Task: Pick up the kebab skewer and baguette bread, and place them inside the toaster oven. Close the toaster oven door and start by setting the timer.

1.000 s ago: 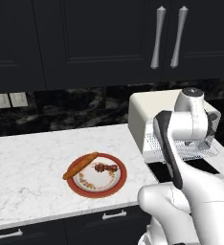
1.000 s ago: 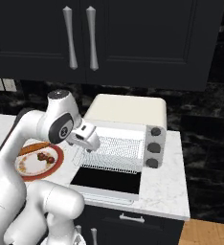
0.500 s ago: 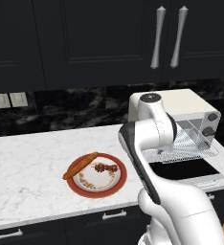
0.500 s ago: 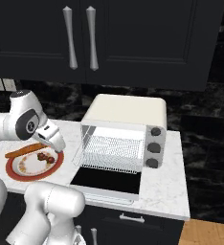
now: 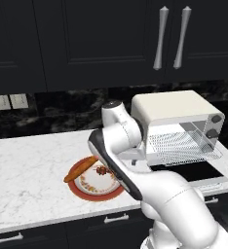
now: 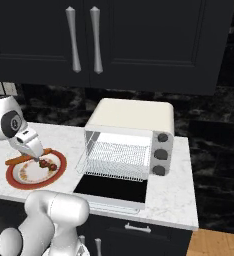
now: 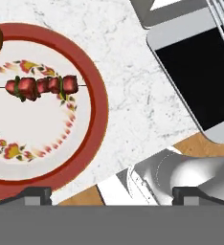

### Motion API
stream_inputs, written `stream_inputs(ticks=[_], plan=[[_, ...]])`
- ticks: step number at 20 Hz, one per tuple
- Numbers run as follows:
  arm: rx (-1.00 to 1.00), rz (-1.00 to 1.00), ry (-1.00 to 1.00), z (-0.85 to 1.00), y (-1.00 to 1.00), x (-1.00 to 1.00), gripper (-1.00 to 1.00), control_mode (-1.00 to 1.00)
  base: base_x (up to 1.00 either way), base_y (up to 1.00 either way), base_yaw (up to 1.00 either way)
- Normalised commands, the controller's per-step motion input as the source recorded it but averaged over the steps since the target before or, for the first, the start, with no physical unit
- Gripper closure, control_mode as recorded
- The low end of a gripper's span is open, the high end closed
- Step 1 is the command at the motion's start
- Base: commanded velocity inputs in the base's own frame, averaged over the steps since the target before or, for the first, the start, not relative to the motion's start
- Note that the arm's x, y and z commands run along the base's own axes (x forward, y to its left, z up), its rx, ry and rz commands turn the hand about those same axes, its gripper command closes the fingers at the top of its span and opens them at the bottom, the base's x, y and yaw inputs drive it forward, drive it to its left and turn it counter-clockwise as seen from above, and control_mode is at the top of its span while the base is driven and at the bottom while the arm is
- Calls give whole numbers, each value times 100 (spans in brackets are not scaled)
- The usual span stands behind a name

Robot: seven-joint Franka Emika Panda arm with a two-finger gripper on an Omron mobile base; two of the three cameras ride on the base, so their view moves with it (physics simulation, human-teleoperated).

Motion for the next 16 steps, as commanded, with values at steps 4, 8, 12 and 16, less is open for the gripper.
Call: stream_inputs(ticks=[4, 8, 12, 16], plan=[[2, -8, 9, -38, 82, 2, -100, -100, 0, 0, 0], [4, -7, 4, -29, 73, 16, -100, -100, 0, 0, 0], [1, -10, 0, -37, 79, 34, -100, -100, 0, 0, 0], [3, -8, 0, -42, 50, 37, -100, -100, 0, 0, 0]])
